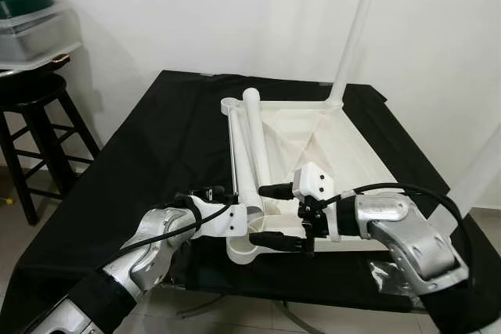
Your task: Building children table
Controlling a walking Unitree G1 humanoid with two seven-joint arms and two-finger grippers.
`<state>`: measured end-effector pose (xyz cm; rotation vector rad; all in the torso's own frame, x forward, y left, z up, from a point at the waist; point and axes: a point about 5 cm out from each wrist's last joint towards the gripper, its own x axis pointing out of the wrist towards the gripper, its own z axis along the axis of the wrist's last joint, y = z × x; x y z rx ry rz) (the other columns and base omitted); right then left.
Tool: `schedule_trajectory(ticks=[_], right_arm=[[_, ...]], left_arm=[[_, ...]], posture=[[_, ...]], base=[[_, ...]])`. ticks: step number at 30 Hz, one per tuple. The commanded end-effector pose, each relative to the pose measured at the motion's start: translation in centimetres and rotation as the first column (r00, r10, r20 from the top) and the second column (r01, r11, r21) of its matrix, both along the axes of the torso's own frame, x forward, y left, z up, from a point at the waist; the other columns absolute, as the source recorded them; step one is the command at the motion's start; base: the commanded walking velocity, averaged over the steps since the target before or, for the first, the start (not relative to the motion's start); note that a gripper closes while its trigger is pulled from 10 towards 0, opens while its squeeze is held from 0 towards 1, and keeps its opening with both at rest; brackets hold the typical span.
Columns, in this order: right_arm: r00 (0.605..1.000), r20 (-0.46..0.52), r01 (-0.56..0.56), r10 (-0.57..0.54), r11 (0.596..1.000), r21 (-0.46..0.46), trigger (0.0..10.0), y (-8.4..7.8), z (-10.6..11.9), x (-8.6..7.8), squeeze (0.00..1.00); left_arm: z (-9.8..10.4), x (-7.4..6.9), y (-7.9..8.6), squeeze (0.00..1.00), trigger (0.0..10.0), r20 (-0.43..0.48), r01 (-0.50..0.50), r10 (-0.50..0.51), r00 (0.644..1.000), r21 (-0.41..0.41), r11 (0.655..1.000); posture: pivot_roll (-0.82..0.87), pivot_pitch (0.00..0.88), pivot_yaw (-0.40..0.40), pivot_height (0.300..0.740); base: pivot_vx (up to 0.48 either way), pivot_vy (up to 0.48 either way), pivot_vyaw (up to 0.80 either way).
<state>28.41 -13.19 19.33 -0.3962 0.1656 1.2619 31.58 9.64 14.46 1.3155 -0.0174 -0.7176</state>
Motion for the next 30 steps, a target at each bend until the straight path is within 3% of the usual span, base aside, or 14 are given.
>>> schedule_trajectory(ticks=[1,2,6,8,9,11,12,14,15,16,20,21,25,30], right_arm=[[1.0,-0.001,0.009,-0.009,1.0,-0.005,10.0,-0.8,0.3,-0.4,0.0],[0.991,0.03,0.132,-0.131,0.99,-0.043,10.0,-2.3,-0.4,-0.3,0.0],[0.991,0.03,0.132,-0.131,0.99,-0.043,10.0,-2.3,-0.4,-0.3,0.0],[0.976,0.049,0.216,-0.213,0.975,-0.052,10.0,-3.0,-0.9,0.1,0.0],[0.895,0.054,0.444,-0.444,0.896,0.003,10.0,-4.4,-1.4,1.4,0.0],[0.895,0.054,0.444,-0.444,0.896,0.003,10.0,-4.4,-1.4,1.4,0.0],[0.787,0.044,0.614,-0.615,0.788,0.036,10.0,-5.7,-1.9,2.1,0.0],[0.787,0.044,0.614,-0.615,0.788,0.036,10.0,-5.7,-1.9,2.1,0.0],[0.663,0.027,0.747,-0.748,0.664,0.035,10.0,-7.1,-3.0,2.1,0.0],[0.587,0.013,0.809,-0.81,0.587,0.031,10.0,-7.7,-3.8,1.7,0.0],[0.575,-0.011,0.818,-0.818,0.575,0.024,10.0,-7.3,-4.6,1.0,0.0],[0.595,-0.031,0.804,-0.803,0.594,0.03,10.0,-6.2,-5.1,0.7,0.0],[0.641,-0.044,0.767,-0.766,0.64,0.046,10.0,-4.6,-5.3,0.8,0.0],[0.672,-0.034,0.741,-0.74,0.669,0.059,10.0,-3.7,-5.0,1.2,0.0]], left_arm=[[0.2,0.2,0.0,0.0,10.0,0.013,-0.01,0.01,1.0,0.002,1.0],[0.3,0.2,0.2,0.0,10.0,0.021,-0.019,0.019,1.0,-0.001,1.0],[0.3,0.2,0.2,0.0,10.0,0.021,-0.019,0.019,1.0,-0.001,1.0],[0.2,0.2,0.4,0.0,10.0,0.023,-0.025,0.025,0.999,0.0,1.0],[0.4,0.3,0.8,0.0,10.0,0.028,-0.037,0.037,0.999,0.003,0.999],[0.4,0.3,0.8,0.0,10.0,0.028,-0.037,0.037,0.999,0.003,0.999],[0.7,0.3,1.2,0.0,10.0,0.034,-0.046,0.046,0.998,0.006,0.999],[0.7,0.3,1.2,0.0,10.0,0.034,-0.046,0.046,0.998,0.006,0.999],[1.2,0.3,1.3,0.0,10.0,0.047,-0.052,0.052,0.998,-0.002,0.999],[1.6,0.3,1.3,0.0,10.0,0.061,-0.057,0.059,0.996,-0.025,0.998],[2.2,0.3,0.7,0.0,10.0,0.076,-0.053,0.06,0.995,-0.087,0.995],[2.7,0.1,-0.1,0.0,10.0,0.077,-0.046,0.061,0.995,-0.184,0.982],[3.3,0.0,-1.2,0.0,10.0,0.073,-0.039,0.063,0.995,-0.296,0.954],[3.4,0.0,-1.2,0.0,10.0,0.074,-0.051,0.078,0.994,-0.317,0.947]], posture=[[-0.01,0.0,-0.063,0.74],[-0.02,0.0,-0.058,0.74],[-0.02,0.0,-0.058,0.74],[-0.02,0.0,-0.057,0.74],[-0.02,0.0,-0.057,0.74],[-0.02,0.0,-0.057,0.74],[-0.02,0.0,-0.058,0.74],[-0.02,0.0,-0.058,0.74],[-0.02,0.0,-0.059,0.74],[-0.03,0.0,-0.058,0.74],[-0.04,0.0,-0.051,0.74],[-0.04,0.0,-0.042,0.74],[-0.04,0.0,-0.044,0.74],[-0.03,0.0,-0.047,0.74]], base=[[0.0,0.0,0.0],[0.0,0.0,0.0],[0.0,0.0,0.0],[0.0,0.0,0.0],[0.0,0.0,0.0],[0.0,0.0,0.0],[0.0,0.0,0.0],[0.0,0.0,0.0],[0.0,0.0,0.0],[0.0,0.0,0.0],[0.0,0.0,0.0],[0.0,0.0,0.0],[0.0,-0.118,0.0],[0.0,-0.472,0.0]])
